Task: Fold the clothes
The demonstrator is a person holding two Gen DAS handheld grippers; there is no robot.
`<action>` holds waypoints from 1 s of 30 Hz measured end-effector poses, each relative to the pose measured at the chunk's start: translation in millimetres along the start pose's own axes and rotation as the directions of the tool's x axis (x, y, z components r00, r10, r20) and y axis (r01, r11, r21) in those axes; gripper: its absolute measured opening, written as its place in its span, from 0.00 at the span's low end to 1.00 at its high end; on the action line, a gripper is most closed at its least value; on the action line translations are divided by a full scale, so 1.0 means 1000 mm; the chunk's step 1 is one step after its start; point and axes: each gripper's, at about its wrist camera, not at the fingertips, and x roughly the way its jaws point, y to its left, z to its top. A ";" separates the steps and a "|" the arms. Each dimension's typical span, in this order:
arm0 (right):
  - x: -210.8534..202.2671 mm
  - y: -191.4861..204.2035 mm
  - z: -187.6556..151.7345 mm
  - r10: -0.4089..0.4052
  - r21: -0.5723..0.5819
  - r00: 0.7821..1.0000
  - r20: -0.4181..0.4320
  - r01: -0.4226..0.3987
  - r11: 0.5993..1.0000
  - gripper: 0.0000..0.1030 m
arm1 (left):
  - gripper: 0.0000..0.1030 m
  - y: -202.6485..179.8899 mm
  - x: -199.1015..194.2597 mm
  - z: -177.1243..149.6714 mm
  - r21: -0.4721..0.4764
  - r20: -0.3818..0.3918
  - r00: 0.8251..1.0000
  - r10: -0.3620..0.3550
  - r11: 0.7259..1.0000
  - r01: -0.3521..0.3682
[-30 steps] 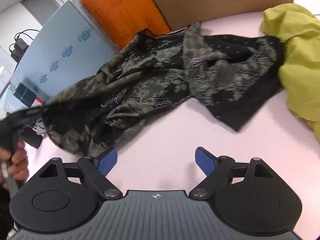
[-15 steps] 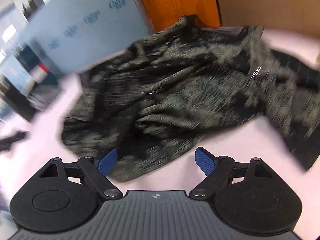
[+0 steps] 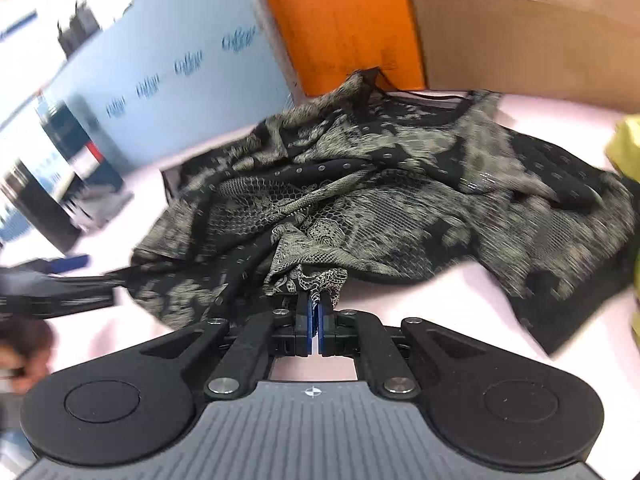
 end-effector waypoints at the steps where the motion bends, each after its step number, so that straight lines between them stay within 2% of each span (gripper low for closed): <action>1: -0.012 -0.004 -0.001 0.008 0.020 1.000 0.006 -0.008 1.000 0.03 | 0.81 -0.003 0.004 0.001 0.002 -0.007 1.000 -0.004 1.000 0.004; 6: -0.074 -0.023 -0.016 -0.028 0.064 0.998 0.049 0.025 0.998 0.03 | 0.80 -0.019 0.015 0.010 0.026 -0.014 0.998 -0.057 0.998 0.057; 7: -0.085 -0.029 -0.020 -0.042 0.071 0.998 0.053 0.038 0.997 0.03 | 0.76 -0.022 0.016 0.011 0.029 -0.014 0.997 -0.079 0.996 0.080; 8: -0.094 -0.033 -0.024 -0.058 0.075 0.997 0.053 0.054 0.996 0.03 | 0.51 -0.024 0.015 0.011 0.026 -0.014 0.994 -0.110 0.994 0.110; 9: -0.100 -0.038 -0.028 -0.075 0.081 0.996 0.048 0.071 0.994 0.03 | 0.17 -0.026 0.014 0.010 0.024 -0.017 0.991 -0.135 0.990 0.136; 10: -0.105 -0.042 -0.031 -0.089 0.092 0.995 0.043 0.085 0.992 0.03 | 0.06 -0.028 0.014 0.009 0.022 -0.032 0.989 -0.148 0.989 0.148; 11: -0.109 -0.046 -0.035 -0.098 0.105 0.994 0.038 0.094 0.990 0.03 | 0.02 -0.029 0.012 0.007 0.022 -0.040 0.987 -0.158 0.987 0.159; 16: -0.123 -0.057 -0.047 -0.102 0.122 0.995 0.016 0.099 0.988 0.03 | 0.01 -0.014 -0.022 -0.012 0.062 -0.001 0.987 -0.162 0.985 0.162; 21: -0.120 -0.053 -0.055 0.016 0.039 0.996 -0.087 -0.013 0.999 0.03 | 0.01 0.022 -0.061 -0.043 0.070 -0.030 0.990 -0.139 0.988 0.141; 23: -0.118 -0.050 -0.056 0.071 -0.010 0.988 -0.137 -0.073 0.997 0.03 | 0.01 0.036 -0.077 -0.056 0.076 -0.046 0.991 -0.128 0.988 0.131; 26: -0.115 -0.047 -0.059 0.110 -0.072 0.972 -0.207 -0.127 0.989 0.03 | 0.01 0.048 -0.099 -0.076 0.089 -0.089 0.988 -0.130 0.986 0.138; 30: -0.115 -0.050 -0.064 0.178 -0.113 0.934 -0.310 -0.222 0.968 0.03 | 0.01 0.050 -0.125 -0.099 0.133 -0.128 0.982 -0.140 0.979 0.157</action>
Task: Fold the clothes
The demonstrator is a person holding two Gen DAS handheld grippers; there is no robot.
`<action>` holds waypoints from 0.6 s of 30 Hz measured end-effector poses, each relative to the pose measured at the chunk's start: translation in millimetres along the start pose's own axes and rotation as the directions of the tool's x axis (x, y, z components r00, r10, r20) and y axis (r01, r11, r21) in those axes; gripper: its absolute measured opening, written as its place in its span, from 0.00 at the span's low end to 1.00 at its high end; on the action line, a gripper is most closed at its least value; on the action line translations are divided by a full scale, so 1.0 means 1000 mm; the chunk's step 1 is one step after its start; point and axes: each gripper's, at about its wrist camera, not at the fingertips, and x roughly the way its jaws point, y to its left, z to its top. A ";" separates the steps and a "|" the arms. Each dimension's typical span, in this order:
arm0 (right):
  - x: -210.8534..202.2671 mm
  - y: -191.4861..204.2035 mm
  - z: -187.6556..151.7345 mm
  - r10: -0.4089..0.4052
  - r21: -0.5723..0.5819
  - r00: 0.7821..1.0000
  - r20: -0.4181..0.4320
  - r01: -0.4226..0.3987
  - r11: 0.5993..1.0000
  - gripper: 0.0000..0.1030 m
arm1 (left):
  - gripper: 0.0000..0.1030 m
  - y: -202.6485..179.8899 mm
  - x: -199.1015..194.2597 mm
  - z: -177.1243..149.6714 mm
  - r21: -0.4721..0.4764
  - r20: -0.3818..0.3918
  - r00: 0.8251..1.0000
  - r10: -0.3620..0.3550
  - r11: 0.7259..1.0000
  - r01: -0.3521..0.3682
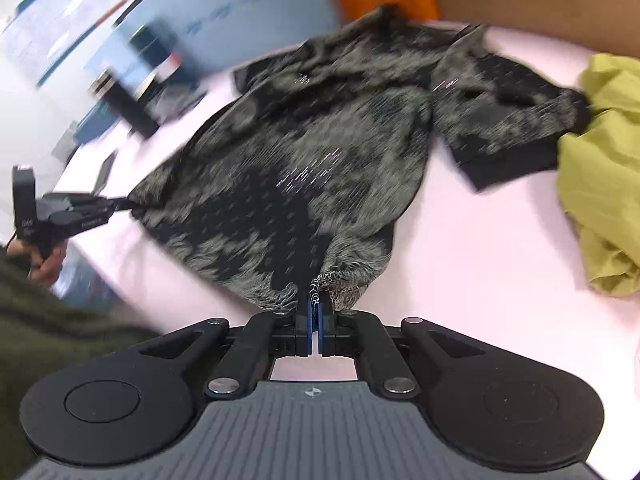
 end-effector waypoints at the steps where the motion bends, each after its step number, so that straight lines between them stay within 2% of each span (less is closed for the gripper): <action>1: 0.001 0.000 -0.002 0.030 -0.009 0.999 -0.031 -0.030 1.000 0.03 | 0.01 -0.002 -0.004 -0.005 0.005 -0.010 1.000 -0.012 1.000 0.012; 5: 0.004 0.001 -0.009 0.091 -0.077 0.981 -0.169 -0.105 0.991 0.06 | 0.04 -0.006 -0.015 -0.013 0.019 -0.012 0.999 -0.035 0.999 0.035; 7: 0.004 -0.001 -0.012 0.096 -0.089 0.968 -0.233 -0.120 0.989 0.08 | 0.14 -0.006 -0.018 -0.011 0.010 0.012 0.999 -0.032 0.999 0.032; 8: 0.001 -0.003 -0.013 0.088 -0.089 0.968 -0.237 -0.112 0.990 0.18 | 0.31 -0.006 -0.018 -0.008 0.001 0.030 0.999 -0.026 1.000 0.026; 9: -0.002 -0.005 -0.013 0.078 -0.086 0.970 -0.229 -0.100 0.991 0.27 | 0.52 -0.005 -0.018 -0.005 -0.008 0.049 0.999 -0.020 1.000 0.021; 10: -0.005 -0.009 -0.012 0.059 -0.071 0.979 -0.194 -0.074 0.995 0.44 | 0.61 -0.004 -0.018 -0.002 -0.017 0.070 0.997 -0.014 1.000 0.016; 11: -0.009 -0.013 -0.010 0.036 -0.044 0.989 -0.144 -0.042 0.998 0.50 | 0.71 -0.004 -0.015 0.003 -0.025 0.098 0.995 -0.008 1.000 0.011; 14: -0.008 -0.028 -0.002 -0.017 0.109 1.000 0.005 0.016 0.994 0.53 | 0.75 -0.009 0.008 0.017 -0.002 0.117 0.993 0.017 1.000 -0.016; 16: 0.002 -0.035 0.005 -0.110 0.193 0.990 0.087 0.091 0.977 0.63 | 0.75 -0.012 0.031 0.024 0.014 0.106 0.994 0.030 0.999 -0.031; 18: 0.018 -0.044 0.012 -0.172 0.251 0.974 0.145 0.132 0.959 0.63 | 0.75 -0.014 0.051 0.031 0.006 0.086 0.996 0.038 0.999 -0.039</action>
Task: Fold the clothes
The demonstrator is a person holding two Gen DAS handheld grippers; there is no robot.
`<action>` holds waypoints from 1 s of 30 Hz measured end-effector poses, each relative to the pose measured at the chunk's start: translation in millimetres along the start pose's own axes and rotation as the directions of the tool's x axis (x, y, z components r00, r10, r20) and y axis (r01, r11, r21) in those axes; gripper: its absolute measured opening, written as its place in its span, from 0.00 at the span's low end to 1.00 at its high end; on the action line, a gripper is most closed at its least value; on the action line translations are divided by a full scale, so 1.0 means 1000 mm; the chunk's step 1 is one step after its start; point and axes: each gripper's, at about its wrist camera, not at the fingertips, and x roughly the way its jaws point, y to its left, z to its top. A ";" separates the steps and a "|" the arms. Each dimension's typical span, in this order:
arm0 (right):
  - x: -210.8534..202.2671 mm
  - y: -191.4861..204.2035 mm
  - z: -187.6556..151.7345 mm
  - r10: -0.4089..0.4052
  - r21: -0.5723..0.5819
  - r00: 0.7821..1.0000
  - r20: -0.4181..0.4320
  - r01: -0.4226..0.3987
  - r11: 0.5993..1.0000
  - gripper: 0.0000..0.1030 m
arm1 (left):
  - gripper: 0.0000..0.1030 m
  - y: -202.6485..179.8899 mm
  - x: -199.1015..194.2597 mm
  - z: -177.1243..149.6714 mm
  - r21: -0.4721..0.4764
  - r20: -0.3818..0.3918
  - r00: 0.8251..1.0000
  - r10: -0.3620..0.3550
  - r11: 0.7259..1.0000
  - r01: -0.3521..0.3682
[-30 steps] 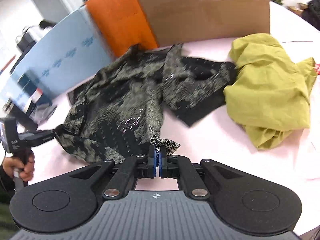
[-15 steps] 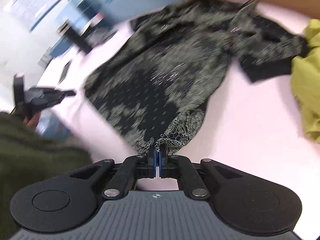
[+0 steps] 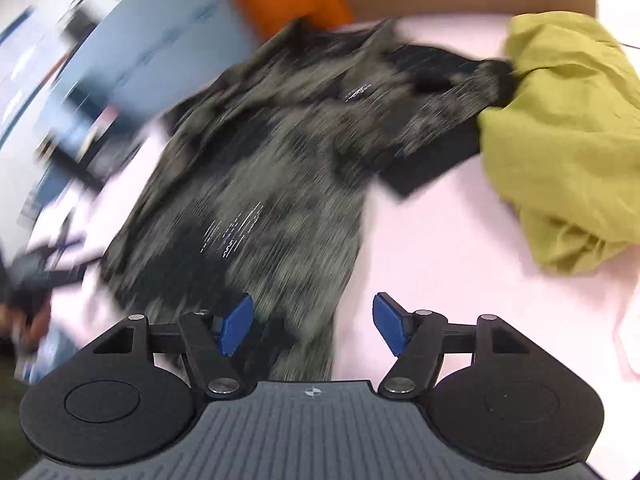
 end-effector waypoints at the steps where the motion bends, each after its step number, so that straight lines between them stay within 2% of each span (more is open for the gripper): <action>1: 0.010 -0.002 0.004 -0.029 0.021 0.999 0.021 0.028 0.999 0.62 | 0.75 0.000 0.008 0.003 -0.012 -0.012 1.000 0.007 1.000 -0.007; 2: 0.020 -0.002 0.007 -0.053 0.035 0.998 0.032 0.052 0.998 0.62 | 0.71 0.001 0.015 0.005 -0.023 -0.026 1.000 0.010 1.000 -0.011; 3: 0.029 -0.001 0.010 -0.069 0.039 0.997 0.037 0.068 0.997 0.61 | 0.48 0.000 0.020 0.006 -0.023 -0.042 0.999 0.014 1.000 -0.015; 4: 0.038 0.001 0.013 -0.092 0.037 0.995 0.039 0.091 0.995 0.53 | 0.32 -0.001 0.024 0.008 -0.022 -0.057 0.998 0.017 1.000 -0.018; 5: 0.046 0.003 0.014 -0.125 0.020 0.991 0.038 0.125 0.992 0.43 | 0.01 -0.002 0.026 0.008 -0.018 -0.069 0.997 0.025 0.999 -0.026; 6: 0.050 0.007 0.015 -0.149 -0.009 0.988 0.040 0.150 0.989 0.16 | 0.01 -0.003 0.025 0.008 -0.006 -0.066 0.997 0.043 0.999 -0.044; 7: 0.054 0.012 0.017 -0.148 -0.040 0.988 0.032 0.149 0.988 0.02 | 0.01 -0.003 0.022 0.006 -0.001 -0.053 0.997 0.047 0.999 -0.047; 12: 0.047 0.025 0.021 -0.056 -0.138 0.998 -0.008 0.054 0.989 0.02 | 0.01 0.008 -0.005 -0.009 -0.021 -0.038 0.999 0.012 1.000 -0.013; 16: 0.033 0.025 0.021 -0.001 -0.162 0.998 -0.066 -0.010 0.987 0.02 | 0.01 0.010 -0.027 -0.034 -0.004 -0.098 0.995 0.023 1.000 -0.023; 20: 0.017 0.018 0.014 0.049 -0.174 0.987 -0.154 -0.076 0.982 0.02 | 0.01 0.007 -0.050 -0.058 0.027 -0.160 0.987 0.009 1.000 -0.005; 22: 0.015 0.016 0.009 0.036 -0.197 0.981 -0.193 -0.074 0.978 0.02 | 0.01 0.007 -0.058 -0.066 0.032 -0.190 0.982 -0.004 0.999 0.011; 25: 0.015 0.011 0.005 0.053 -0.201 0.969 -0.243 -0.103 0.974 0.05 | 0.06 0.014 -0.071 -0.070 0.014 -0.178 0.984 -0.028 0.999 0.031; 26: 0.014 0.009 0.005 0.059 -0.192 0.967 -0.249 -0.109 0.975 0.13 | 0.11 0.018 -0.075 -0.067 -0.001 -0.162 0.987 -0.025 1.000 0.025; 27: 0.013 0.007 0.007 0.054 -0.180 0.970 -0.238 -0.099 0.979 0.20 | 0.22 0.023 -0.078 -0.063 -0.016 -0.144 0.989 -0.020 1.000 0.018; 28: 0.011 0.004 0.010 0.057 -0.170 0.975 -0.215 -0.095 0.981 0.35 | 0.27 0.030 -0.080 -0.056 -0.033 -0.118 0.993 -0.012 0.999 0.008; 29: 0.007 0.003 0.013 0.065 -0.163 0.981 -0.184 -0.095 0.982 0.40 | 0.37 0.036 -0.081 -0.048 -0.050 -0.087 0.996 0.000 0.999 -0.004; 30: 0.003 0.003 0.015 0.068 -0.155 0.985 -0.157 -0.093 0.984 0.41 | 0.44 0.043 -0.082 -0.040 -0.068 -0.057 0.998 0.011 0.998 -0.015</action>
